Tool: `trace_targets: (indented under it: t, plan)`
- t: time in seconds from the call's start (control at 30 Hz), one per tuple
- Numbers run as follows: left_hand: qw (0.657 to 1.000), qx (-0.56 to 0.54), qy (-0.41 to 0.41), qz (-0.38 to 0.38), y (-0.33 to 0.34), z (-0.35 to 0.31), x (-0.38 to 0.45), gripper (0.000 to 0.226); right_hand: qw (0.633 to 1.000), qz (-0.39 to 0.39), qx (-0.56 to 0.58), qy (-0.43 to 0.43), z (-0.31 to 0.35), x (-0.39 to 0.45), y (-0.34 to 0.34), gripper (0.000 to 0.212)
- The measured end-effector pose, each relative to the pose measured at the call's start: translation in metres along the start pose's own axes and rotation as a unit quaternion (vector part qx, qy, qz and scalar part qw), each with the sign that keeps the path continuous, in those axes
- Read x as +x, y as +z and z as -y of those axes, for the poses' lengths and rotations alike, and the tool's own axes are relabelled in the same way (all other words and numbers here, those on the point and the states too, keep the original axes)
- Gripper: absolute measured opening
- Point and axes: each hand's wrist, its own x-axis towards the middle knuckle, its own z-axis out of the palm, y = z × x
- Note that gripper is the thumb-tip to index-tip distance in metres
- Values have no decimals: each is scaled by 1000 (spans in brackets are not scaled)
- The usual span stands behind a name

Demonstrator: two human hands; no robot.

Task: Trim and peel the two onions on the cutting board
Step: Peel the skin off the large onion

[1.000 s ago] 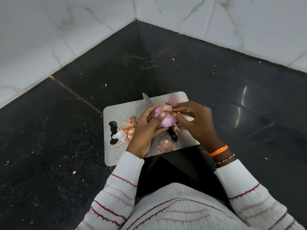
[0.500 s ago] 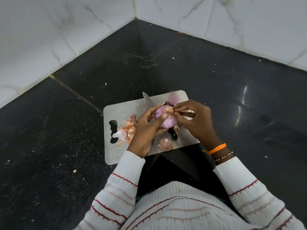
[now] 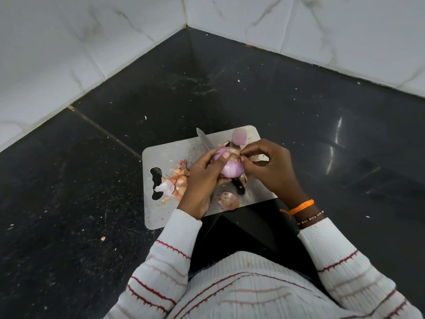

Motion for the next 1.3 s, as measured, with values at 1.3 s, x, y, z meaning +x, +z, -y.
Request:
trace_targets:
  t: [1.3]
  plan:
    - [999,23,24,-25,-4,4,3,18,999,33,16,2,-5,2,2,18]
